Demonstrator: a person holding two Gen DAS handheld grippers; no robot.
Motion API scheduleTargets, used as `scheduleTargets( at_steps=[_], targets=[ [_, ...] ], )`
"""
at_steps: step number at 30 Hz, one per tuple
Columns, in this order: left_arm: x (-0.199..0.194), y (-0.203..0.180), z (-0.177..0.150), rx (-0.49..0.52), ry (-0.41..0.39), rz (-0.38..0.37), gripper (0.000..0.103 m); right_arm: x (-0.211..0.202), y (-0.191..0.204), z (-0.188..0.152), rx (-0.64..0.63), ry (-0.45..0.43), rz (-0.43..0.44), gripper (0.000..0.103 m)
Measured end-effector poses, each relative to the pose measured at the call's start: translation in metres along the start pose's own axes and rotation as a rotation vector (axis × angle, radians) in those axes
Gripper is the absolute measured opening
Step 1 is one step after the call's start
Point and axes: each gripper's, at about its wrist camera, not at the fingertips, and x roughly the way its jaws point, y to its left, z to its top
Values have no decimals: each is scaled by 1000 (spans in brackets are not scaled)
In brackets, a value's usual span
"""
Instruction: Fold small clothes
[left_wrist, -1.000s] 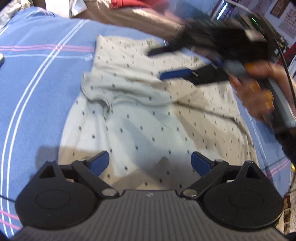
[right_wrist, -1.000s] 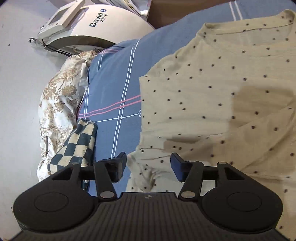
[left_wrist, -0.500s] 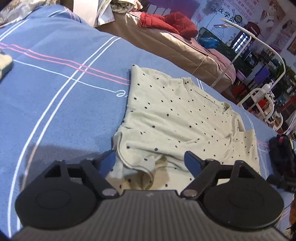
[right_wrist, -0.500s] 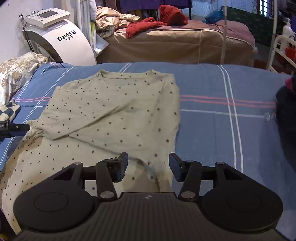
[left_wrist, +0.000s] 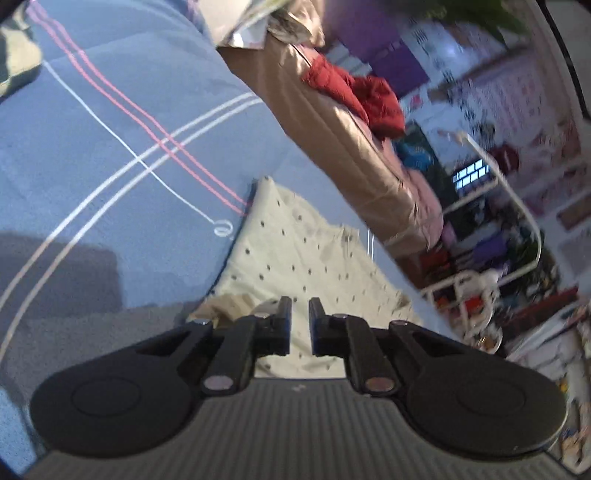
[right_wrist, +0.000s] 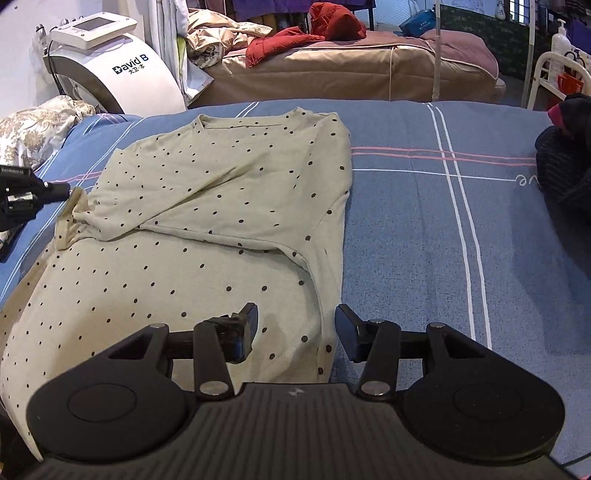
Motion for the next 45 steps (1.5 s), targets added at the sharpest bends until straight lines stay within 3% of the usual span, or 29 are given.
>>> scheduleTargets(
  at_steps=[1,3,5,8,12,14,16,20,21,22,24,27,31,33,35,38,40,41,43,45],
  targets=[
    [-2,0,6,24,-3,53,45,0,0,0,-2,1,6,81],
    [-6,-13,7,177,-12,208,70,1,2,0,-4,0,6,81],
    [-11,-28,-4,348,11,241,70,0,2,-2,-2,1,12,81],
    [-16,-42,-29,458,86,251,70,2,3,-4,-2,10,10,81],
    [-9,-51,-63,505,179,201,64,8,5,-7,1,32,11,81],
    [-1,-50,-74,535,165,257,63,7,7,-8,2,30,18,81],
    [6,-42,-80,535,160,295,50,4,9,-8,-4,26,21,81],
    [17,-32,-82,489,180,266,24,1,8,-11,-4,25,13,81],
    [17,-33,-81,488,175,261,10,1,7,-12,0,28,7,81],
    [17,-32,-79,476,168,253,7,2,4,-13,8,33,1,81],
    [14,-30,-67,417,126,236,3,2,0,-16,26,37,-1,81],
    [1,-37,-41,316,48,130,3,0,-3,-17,38,37,8,79],
    [-1,-65,15,249,-80,34,3,0,-3,-17,36,36,15,79],
    [8,-78,44,258,-136,50,3,0,-1,-17,29,32,11,79],
    [22,-84,72,271,-204,111,4,0,-1,-16,29,33,9,79],
    [59,-76,100,272,-135,269,16,-1,-3,-16,46,36,9,79],
    [70,-66,96,281,-42,191,41,-4,-4,-17,46,31,11,80],
    [70,-64,89,304,-19,170,46,-4,-5,-18,45,31,10,83],
    [70,-61,67,384,11,191,70,-3,-6,-20,41,38,8,84],
    [68,-59,46,472,26,188,76,1,-7,-21,41,45,11,84]
  ],
)
